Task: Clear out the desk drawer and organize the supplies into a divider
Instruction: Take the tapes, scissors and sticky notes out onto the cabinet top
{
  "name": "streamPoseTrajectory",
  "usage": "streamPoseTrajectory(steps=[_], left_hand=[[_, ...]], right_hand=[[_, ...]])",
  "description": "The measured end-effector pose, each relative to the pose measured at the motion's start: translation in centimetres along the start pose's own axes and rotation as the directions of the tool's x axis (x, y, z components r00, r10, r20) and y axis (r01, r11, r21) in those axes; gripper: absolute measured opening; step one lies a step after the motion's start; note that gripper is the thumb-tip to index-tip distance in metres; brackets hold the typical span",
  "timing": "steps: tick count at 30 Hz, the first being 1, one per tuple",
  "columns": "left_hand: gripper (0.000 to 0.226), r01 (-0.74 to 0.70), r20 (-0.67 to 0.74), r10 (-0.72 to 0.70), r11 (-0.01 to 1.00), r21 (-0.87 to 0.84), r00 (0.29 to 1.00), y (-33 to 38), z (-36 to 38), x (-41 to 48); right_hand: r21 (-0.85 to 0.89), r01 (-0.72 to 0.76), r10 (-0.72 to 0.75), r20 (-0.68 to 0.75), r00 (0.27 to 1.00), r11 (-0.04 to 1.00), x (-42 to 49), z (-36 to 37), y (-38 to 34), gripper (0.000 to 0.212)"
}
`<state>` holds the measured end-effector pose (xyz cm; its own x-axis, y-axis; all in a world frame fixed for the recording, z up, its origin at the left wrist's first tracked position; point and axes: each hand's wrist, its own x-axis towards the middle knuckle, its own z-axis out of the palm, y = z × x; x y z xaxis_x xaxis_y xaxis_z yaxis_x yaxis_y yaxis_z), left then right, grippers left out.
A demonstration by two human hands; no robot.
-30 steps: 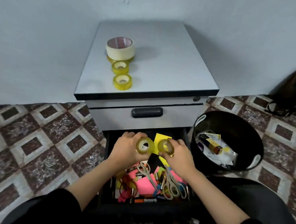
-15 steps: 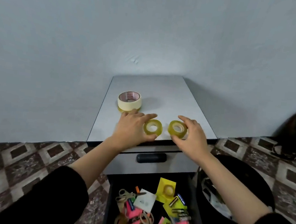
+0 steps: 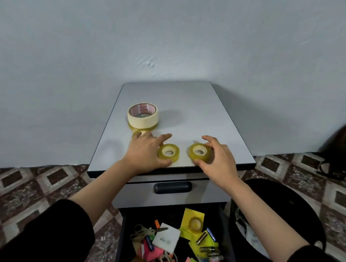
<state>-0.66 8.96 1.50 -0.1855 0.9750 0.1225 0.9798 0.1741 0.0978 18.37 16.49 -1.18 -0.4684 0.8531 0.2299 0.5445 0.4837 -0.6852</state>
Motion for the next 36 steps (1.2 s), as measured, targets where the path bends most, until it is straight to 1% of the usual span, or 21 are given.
streamPoseTrajectory(steps=[3, 7, 11, 13, 22, 26, 28, 29, 31, 32, 33, 34, 36], left_hand=[[0.081, 0.013, -0.007, -0.013, 0.998, -0.061, 1.0, -0.3, 0.1, -0.4], [0.084, 0.03, -0.057, -0.041, 0.984, -0.178, 0.998, -1.2, 0.0, -1.2], [0.082, 0.021, -0.051, -0.034, 0.971, -0.237, 0.998, -1.1, -0.1, -1.8], [0.08, 0.02, -0.056, -0.035, 0.969, -0.248, 0.998, -1.1, -0.1, -1.8], [0.076, 0.005, -0.091, -0.029, 0.968, -0.251, 0.995, -0.9, 0.0, -2.1], [0.076, 0.007, -0.107, -0.031, 0.976, -0.216, 0.994, -0.6, -0.6, -3.2], [0.073, -0.009, -0.176, -0.032, 0.974, -0.226, 0.984, -0.4, -0.5, -4.4], [0.069, -0.042, -0.252, -0.024, 0.967, -0.252, 0.968, -0.2, -0.2, -5.4], [0.057, -0.139, -0.415, 0.004, 0.945, -0.295, 0.91, 0.6, 0.9, -7.8], [0.052, -0.174, -0.466, 0.008, 0.933, -0.315, 0.885, 1.1, 1.6, -9.2], [0.046, -0.19, -0.47, 0.006, 0.92, -0.344, 0.883, 1.6, 2.6, -10.7], [0.041, -0.19, -0.445, 0.005, 0.908, -0.373, 0.896, 2.0, 3.8, -12.1], [0.036, -0.149, -0.348, -0.009, 0.892, -0.427, 0.938, 2.4, 6.5, -14.5]], right_hand=[[-0.006, 0.007, -0.008, -0.008, 1.0, 1.0, -0.1, 0.4, -0.2, 0.067], [0.031, -0.004, 0.004, -0.015, 1.0, 1.0, -0.2, 0.7, -0.3, 0.075], [0.122, 0.009, -0.007, -0.019, 1.0, 0.992, -0.2, 0.4, 0.2, 0.077], [0.151, 0.009, -0.006, -0.023, 1.0, 0.988, -0.2, 0.4, 0.4, 0.075], [0.061, 0.003, -0.001, -0.031, 1.0, 0.998, 0.1, 0.9, 0.5, 0.076], [0.064, -0.005, 0.007, -0.022, 1.0, 0.998, -0.1, 0.8, 0.5, 0.081], [0.102, -0.021, 0.022, -0.018, 1.0, 0.995, -0.6, 0.5, 0.6, 0.084], [0.12, -0.028, 0.032, -0.028, 0.999, 0.992, -1.2, 0.4, 0.6, 0.084], [0.154, -0.016, 0.028, -0.075, 0.997, 0.988, -2.9, 0.3, 0.9, 0.075], [0.17, 0.002, 0.016, -0.103, 0.995, 0.985, -4.1, 0.5, 1.1, 0.067], [0.169, 0.016, 0.004, -0.112, 0.994, 0.985, -5.5, 0.9, 1.4, 0.058], [0.142, 0.024, -0.01, -0.099, 0.995, 0.99, -7.1, 1.5, 1.8, 0.052], [0.028, 0.015, -0.015, 0.002, 1.0, 0.999, -10.0, 3.1, 2.9, 0.042]])
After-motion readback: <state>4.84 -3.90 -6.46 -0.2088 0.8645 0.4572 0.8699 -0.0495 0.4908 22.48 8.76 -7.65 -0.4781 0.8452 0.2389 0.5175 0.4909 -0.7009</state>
